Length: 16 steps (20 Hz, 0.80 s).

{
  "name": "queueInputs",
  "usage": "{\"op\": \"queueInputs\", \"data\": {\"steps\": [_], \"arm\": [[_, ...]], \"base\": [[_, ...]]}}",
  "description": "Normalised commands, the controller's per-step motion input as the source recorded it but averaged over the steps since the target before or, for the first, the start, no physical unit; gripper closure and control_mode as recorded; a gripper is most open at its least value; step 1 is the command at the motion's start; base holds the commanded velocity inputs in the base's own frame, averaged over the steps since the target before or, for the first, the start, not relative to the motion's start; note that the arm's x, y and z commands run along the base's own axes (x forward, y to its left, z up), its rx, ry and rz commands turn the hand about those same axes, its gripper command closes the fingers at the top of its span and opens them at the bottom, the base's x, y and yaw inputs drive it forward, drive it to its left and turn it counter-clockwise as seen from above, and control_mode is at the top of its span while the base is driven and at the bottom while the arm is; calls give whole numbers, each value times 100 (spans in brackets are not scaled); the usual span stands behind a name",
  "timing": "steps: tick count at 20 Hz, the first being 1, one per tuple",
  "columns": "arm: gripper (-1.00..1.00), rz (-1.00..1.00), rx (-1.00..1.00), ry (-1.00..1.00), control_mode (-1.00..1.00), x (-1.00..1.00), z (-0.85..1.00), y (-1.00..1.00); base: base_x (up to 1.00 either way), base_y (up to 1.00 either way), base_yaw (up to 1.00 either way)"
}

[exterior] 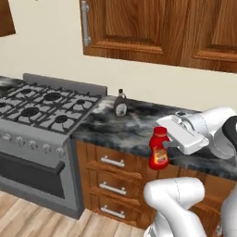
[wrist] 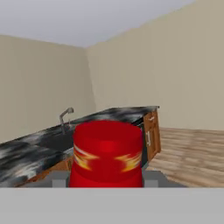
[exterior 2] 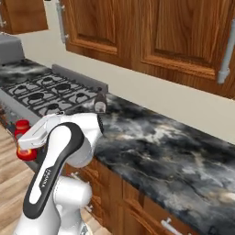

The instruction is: Take 2 condiments from the cabinet and move them on the counter near the stove.Make sure the condiments are lined up with each other, next to each other.

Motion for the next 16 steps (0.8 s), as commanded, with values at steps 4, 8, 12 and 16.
{"op": "queueInputs", "data": {"steps": [4, 8, 12, 16], "arm": [[100, 0, 0, 0, 100, 0, 0, 0], [100, 0, 0, 0, 100, 0, 0, 0], [100, 0, 0, 0, 100, 0, 0, 0], [100, 0, 0, 0, 100, 0, 0, 0]], "base": [[53, 20, -72], [65, 30, -62], [79, 54, -34], [91, 61, -11]]}}
